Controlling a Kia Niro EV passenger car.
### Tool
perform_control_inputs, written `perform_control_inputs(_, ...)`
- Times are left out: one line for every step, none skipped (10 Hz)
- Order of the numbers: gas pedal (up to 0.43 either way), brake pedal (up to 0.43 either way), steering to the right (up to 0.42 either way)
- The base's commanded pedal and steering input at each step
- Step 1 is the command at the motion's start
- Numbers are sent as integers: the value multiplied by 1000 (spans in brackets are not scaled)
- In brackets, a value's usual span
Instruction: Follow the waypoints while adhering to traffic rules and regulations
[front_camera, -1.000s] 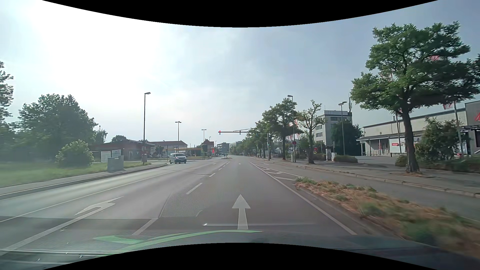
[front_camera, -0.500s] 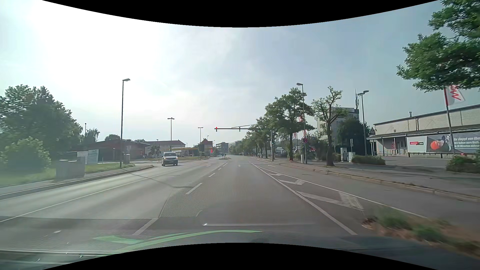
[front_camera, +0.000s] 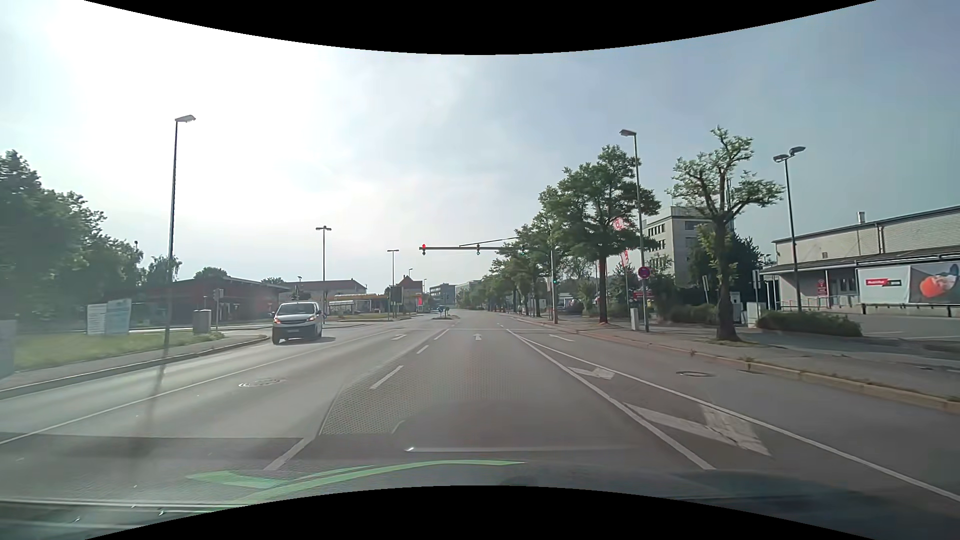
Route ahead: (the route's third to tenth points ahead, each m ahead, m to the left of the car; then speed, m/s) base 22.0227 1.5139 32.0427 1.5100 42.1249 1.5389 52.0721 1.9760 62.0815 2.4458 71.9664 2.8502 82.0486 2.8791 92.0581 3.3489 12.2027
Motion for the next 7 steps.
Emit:
perform_control_inputs(138, 0, 0)
perform_control_inputs(138, 0, 0)
perform_control_inputs(138, 0, 1)
perform_control_inputs(138, 0, 1)
perform_control_inputs(138, 0, 0)
perform_control_inputs(138, 0, 0)
perform_control_inputs(138, 0, -1)
